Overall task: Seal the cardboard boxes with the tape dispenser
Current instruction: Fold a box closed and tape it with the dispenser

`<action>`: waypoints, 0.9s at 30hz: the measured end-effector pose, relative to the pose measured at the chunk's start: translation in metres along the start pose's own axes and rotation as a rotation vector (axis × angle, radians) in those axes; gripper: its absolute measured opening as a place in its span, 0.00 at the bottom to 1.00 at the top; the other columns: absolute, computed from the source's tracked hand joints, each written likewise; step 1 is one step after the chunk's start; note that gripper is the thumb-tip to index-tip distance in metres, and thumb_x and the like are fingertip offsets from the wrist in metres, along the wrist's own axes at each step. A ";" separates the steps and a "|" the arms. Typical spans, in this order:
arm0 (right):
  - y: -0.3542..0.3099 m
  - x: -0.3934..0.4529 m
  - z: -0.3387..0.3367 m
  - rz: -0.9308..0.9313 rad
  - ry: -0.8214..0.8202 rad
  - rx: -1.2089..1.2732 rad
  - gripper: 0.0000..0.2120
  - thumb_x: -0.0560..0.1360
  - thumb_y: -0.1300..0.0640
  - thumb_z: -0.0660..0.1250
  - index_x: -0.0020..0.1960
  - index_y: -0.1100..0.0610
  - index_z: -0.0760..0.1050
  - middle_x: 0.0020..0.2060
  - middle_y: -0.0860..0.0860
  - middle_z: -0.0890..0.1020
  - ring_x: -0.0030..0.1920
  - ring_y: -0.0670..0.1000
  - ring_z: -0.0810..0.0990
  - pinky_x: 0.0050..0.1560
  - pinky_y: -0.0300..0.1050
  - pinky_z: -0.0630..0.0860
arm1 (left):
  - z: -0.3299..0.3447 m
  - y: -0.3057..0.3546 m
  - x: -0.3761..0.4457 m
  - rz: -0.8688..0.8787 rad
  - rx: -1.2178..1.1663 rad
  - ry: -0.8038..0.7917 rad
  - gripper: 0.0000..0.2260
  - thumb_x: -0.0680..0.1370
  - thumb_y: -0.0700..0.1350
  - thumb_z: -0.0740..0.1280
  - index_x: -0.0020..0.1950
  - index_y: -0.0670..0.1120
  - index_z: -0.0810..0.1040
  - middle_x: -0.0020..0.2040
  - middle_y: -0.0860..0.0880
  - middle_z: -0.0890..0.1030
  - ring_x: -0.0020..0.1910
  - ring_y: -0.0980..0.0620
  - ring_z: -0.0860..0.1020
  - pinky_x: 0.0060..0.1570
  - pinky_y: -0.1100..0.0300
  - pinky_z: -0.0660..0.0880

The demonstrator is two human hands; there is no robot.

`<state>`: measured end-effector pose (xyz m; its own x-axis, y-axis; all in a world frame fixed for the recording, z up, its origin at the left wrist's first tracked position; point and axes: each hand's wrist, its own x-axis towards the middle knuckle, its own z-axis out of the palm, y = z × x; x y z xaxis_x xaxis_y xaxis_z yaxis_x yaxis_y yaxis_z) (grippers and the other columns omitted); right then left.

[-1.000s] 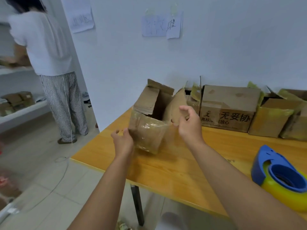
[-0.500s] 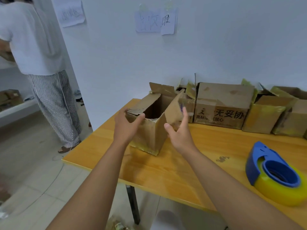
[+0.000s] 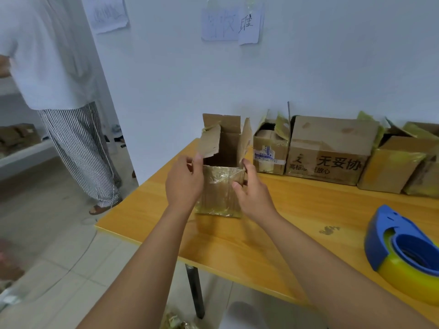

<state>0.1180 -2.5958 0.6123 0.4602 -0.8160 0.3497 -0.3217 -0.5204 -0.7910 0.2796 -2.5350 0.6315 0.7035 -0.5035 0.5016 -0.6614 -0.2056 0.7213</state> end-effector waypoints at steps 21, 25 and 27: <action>0.108 -0.006 -0.056 0.247 -0.331 -0.776 0.38 0.75 0.27 0.52 0.80 0.41 0.48 0.81 0.50 0.51 0.80 0.57 0.49 0.76 0.63 0.51 | 0.086 -0.009 -0.038 0.335 0.328 -0.197 0.40 0.75 0.66 0.65 0.80 0.60 0.47 0.81 0.42 0.42 0.79 0.36 0.43 0.76 0.43 0.53; 0.124 -0.005 -0.051 0.254 -0.312 -0.766 0.39 0.72 0.23 0.45 0.78 0.39 0.54 0.80 0.47 0.54 0.80 0.55 0.49 0.76 0.63 0.47 | 0.114 -0.007 -0.010 0.320 0.281 -0.257 0.40 0.77 0.64 0.65 0.80 0.62 0.42 0.81 0.44 0.38 0.79 0.37 0.40 0.76 0.40 0.53; 0.128 -0.004 -0.050 0.248 -0.293 -0.766 0.40 0.70 0.22 0.43 0.77 0.39 0.56 0.80 0.47 0.55 0.79 0.55 0.50 0.75 0.63 0.47 | 0.128 -0.007 0.007 0.306 0.240 -0.308 0.40 0.78 0.64 0.64 0.79 0.64 0.39 0.80 0.48 0.34 0.79 0.38 0.39 0.76 0.39 0.54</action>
<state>0.0334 -2.6716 0.5341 0.4639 -0.8857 -0.0157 -0.8631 -0.4479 -0.2335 0.2559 -2.6445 0.5683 0.3819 -0.7880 0.4828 -0.8924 -0.1787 0.4143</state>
